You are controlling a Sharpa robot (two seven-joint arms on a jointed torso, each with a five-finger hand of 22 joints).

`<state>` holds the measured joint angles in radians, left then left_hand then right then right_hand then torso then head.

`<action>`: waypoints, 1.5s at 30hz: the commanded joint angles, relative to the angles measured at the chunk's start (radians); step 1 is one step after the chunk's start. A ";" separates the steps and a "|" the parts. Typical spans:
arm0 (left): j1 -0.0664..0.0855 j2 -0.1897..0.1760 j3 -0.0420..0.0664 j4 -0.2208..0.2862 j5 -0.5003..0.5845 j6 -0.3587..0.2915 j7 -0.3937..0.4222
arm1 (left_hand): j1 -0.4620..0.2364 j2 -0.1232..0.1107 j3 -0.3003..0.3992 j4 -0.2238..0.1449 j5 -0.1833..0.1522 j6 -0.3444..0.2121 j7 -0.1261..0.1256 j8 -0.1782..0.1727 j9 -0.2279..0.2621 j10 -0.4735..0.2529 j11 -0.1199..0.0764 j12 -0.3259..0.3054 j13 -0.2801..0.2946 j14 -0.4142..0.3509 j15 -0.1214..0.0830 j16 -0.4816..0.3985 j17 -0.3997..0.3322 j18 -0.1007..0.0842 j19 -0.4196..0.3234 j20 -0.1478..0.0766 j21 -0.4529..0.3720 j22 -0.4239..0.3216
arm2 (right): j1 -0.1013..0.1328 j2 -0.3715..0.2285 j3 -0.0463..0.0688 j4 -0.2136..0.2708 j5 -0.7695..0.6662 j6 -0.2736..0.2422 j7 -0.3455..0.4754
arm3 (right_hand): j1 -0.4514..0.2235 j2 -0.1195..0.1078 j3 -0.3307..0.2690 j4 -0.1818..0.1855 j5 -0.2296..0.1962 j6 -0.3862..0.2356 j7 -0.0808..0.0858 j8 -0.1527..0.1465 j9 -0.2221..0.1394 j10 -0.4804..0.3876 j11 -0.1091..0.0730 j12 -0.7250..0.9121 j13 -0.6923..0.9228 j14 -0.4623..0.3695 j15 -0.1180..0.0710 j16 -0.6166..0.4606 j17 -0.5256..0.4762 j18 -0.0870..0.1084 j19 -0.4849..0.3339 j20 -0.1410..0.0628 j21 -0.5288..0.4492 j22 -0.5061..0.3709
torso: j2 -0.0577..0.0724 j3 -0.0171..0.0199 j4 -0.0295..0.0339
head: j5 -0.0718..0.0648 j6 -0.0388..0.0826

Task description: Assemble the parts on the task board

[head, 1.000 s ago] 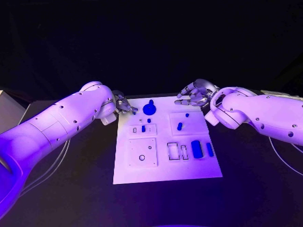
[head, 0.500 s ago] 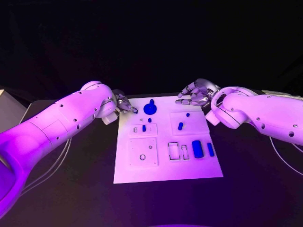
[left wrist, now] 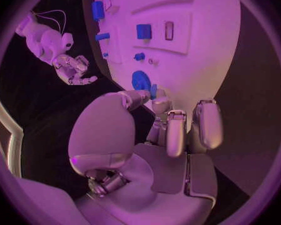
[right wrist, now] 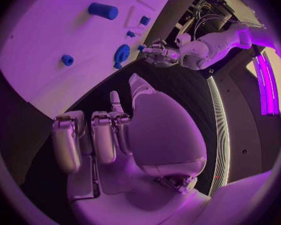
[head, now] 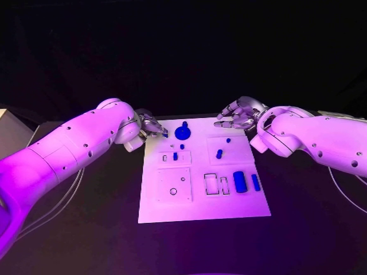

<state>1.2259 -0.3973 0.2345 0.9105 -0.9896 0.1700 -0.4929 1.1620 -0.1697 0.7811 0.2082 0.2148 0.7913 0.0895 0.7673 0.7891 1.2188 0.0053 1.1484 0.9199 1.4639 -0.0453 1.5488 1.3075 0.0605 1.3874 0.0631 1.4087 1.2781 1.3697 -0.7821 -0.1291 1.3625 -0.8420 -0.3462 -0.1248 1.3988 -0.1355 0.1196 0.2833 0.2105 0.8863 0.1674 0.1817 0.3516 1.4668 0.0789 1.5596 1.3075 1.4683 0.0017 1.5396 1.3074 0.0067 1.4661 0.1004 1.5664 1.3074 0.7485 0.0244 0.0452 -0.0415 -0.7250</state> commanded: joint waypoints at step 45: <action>-0.109 -0.211 -0.076 0.397 -0.110 -0.126 0.001 | -0.068 -0.006 0.184 -0.231 0.126 0.021 -0.019 0.032 0.033 0.051 -0.012 0.035 0.036 0.107 -0.019 0.022 0.263 -0.001 0.030 -0.015 0.030 0.044 | -0.010 -0.007 0.000 -0.012 -0.013 -0.011 0.026 | -0.005 -0.007 0.018 0.000 0.063 -0.009 -0.001 0.009 0.001 0.079 0.003 -0.008 0.241 0.084 0.000 -0.006 0.187 -0.005 0.103 0.000 -0.001 0.258 | -0.031 -0.0191 0.0257 | 0.012 -0.030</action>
<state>1.1174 -0.6111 0.1591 1.3085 -1.0902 0.0354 -0.4958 1.0910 -0.1880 0.8060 0.1440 0.3368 0.8099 0.0752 0.7934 0.8195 1.2637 -0.0053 1.1775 0.9543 1.4669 -0.0555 1.5672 1.3076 0.0606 1.4116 0.0466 1.4318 1.3080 1.3602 -0.7897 -0.1292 1.3508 -0.8465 -0.3548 -0.1118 1.3988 -0.1355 0.1332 0.2829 0.2694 0.8863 0.1674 0.1856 0.3512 1.4668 0.0789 1.5558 1.3074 1.4683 0.0017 1.5396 1.3074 0.0067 1.4661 0.1004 1.5664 1.3078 0.7169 0.0047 0.0707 -0.0281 -0.7531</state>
